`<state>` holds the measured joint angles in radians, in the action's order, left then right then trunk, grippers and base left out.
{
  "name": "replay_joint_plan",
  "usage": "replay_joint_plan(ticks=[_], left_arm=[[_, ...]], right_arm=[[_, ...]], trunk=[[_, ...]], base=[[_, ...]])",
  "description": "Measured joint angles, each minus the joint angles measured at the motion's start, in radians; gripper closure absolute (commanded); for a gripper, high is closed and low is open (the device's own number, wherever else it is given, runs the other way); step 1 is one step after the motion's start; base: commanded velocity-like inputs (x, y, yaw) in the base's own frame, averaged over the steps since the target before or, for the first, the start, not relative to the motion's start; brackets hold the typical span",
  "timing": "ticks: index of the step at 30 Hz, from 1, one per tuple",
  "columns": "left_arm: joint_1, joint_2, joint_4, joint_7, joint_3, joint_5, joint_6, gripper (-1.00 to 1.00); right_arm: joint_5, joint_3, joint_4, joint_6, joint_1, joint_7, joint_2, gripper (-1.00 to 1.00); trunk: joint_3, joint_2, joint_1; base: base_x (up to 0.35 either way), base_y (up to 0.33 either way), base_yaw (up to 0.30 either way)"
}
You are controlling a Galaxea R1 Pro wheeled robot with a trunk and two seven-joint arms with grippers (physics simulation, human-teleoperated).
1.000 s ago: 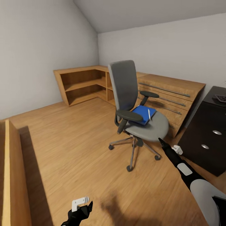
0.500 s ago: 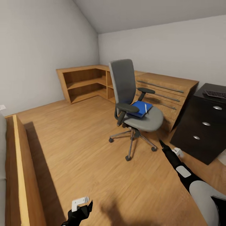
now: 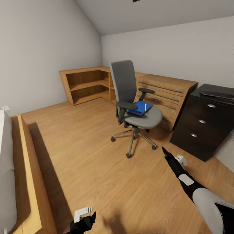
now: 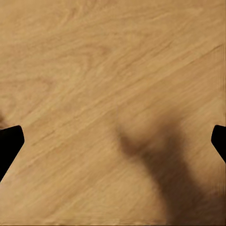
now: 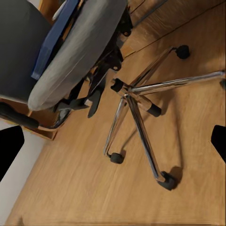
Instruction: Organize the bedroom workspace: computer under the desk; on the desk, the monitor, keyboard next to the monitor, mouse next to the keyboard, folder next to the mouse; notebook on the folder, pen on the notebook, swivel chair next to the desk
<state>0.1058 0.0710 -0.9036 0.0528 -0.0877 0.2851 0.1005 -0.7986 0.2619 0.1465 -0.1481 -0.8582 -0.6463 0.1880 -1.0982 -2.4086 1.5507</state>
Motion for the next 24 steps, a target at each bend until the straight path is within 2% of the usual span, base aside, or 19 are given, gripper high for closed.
replay_joint_plan(ticks=[3,7,9,13,15,16,22,23,24], left_arm=[[0.000,0.000,0.004,0.000,0.001,0.000,0.000,-1.00],[0.000,0.000,0.008,0.000,0.001,0.000,-0.001,-1.00],[0.000,0.000,0.011,0.000,0.001,0.000,-0.002,-1.00],[0.000,0.000,0.015,0.000,0.002,0.001,-0.016,-1.00],[0.000,0.000,0.021,0.000,0.002,0.001,-0.036,-1.00],[0.000,0.000,0.033,0.000,0.001,0.001,-0.060,-1.00],[0.000,0.004,0.081,0.001,-0.001,-0.001,-0.118,-1.00],[0.000,0.008,0.090,0.001,-0.001,-0.002,-0.127,-1.00],[0.000,0.010,0.094,0.002,-0.001,-0.002,-0.130,-1.00]], right_arm=[[-0.005,-0.006,-0.034,-0.029,0.000,0.032,-0.001,-1.00],[-0.006,-0.010,-0.097,-0.080,0.000,0.106,-0.003,-1.00],[0.001,-0.012,-0.130,-0.119,0.000,0.164,-0.008,-1.00],[0.035,-0.014,-0.149,-0.151,0.018,0.216,-0.023,-1.00],[0.070,-0.014,-0.153,-0.162,0.038,0.230,-0.029,-1.00],[0.116,-0.015,-0.156,-0.169,0.059,0.240,-0.034,-1.00],[0.290,-0.016,-0.160,-0.181,0.101,0.284,-0.060,-1.00],[0.346,-0.017,-0.161,-0.182,0.109,0.313,-0.072,-1.00],[0.373,-0.016,-0.161,-0.183,0.114,0.330,-0.079,-1.00]], trunk=[[0.000,0.000,0.000],[0.000,0.000,0.000],[0.000,0.000,0.000],[0.000,0.000,0.000],[0.000,0.000,0.000],[0.000,0.000,0.000],[0.000,0.000,0.000],[0.000,0.000,0.000],[0.000,0.000,0.000]], base=[[-0.084,-0.058,0.000],[-0.038,-0.026,0.000],[-0.016,-0.011,0.000],[-0.008,-0.006,0.000],[-0.004,-0.003,0.000],[-0.002,-0.002,0.000],[-0.001,-0.001,0.000],[0.000,0.000,0.000],[0.000,0.000,0.000]])
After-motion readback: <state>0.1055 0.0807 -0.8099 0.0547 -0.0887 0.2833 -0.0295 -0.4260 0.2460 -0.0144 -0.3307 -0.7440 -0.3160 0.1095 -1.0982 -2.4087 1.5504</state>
